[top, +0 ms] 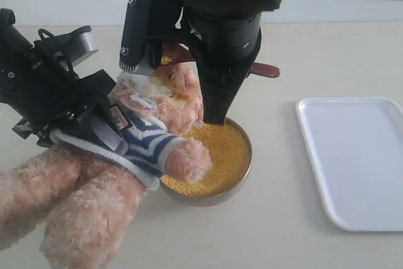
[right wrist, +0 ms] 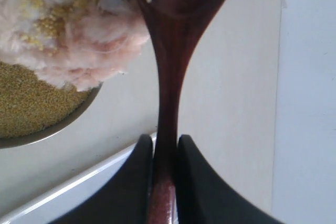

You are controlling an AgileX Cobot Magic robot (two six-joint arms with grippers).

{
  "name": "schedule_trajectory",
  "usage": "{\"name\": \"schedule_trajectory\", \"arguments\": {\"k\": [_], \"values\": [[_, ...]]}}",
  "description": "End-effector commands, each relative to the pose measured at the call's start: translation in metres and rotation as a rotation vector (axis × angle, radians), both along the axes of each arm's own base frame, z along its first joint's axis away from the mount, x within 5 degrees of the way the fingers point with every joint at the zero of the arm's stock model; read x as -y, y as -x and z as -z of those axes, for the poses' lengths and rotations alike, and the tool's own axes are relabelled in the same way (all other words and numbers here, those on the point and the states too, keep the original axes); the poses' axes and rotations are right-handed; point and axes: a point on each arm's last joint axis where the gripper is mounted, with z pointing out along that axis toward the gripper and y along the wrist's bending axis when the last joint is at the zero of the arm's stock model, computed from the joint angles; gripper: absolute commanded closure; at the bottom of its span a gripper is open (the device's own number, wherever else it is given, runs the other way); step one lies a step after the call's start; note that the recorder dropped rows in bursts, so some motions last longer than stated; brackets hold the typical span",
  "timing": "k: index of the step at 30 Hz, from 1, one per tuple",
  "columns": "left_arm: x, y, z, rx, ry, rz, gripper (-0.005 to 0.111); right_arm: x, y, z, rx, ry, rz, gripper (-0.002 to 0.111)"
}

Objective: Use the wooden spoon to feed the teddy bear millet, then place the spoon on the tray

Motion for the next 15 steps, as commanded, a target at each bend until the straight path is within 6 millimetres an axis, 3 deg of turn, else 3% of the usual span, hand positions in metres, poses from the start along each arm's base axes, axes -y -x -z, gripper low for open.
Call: {"name": "schedule_trajectory", "arguments": {"k": [1, 15], "values": [[0.0027, -0.0002, -0.0037, -0.003, 0.023, -0.012, 0.103, 0.0017, -0.0023, -0.0035, 0.024, -0.003, 0.018, 0.109], [0.0027, -0.0002, -0.0037, -0.003, 0.023, -0.012, 0.103, 0.0025, -0.0018, -0.0036, 0.025, 0.010, 0.024, 0.109]]}}
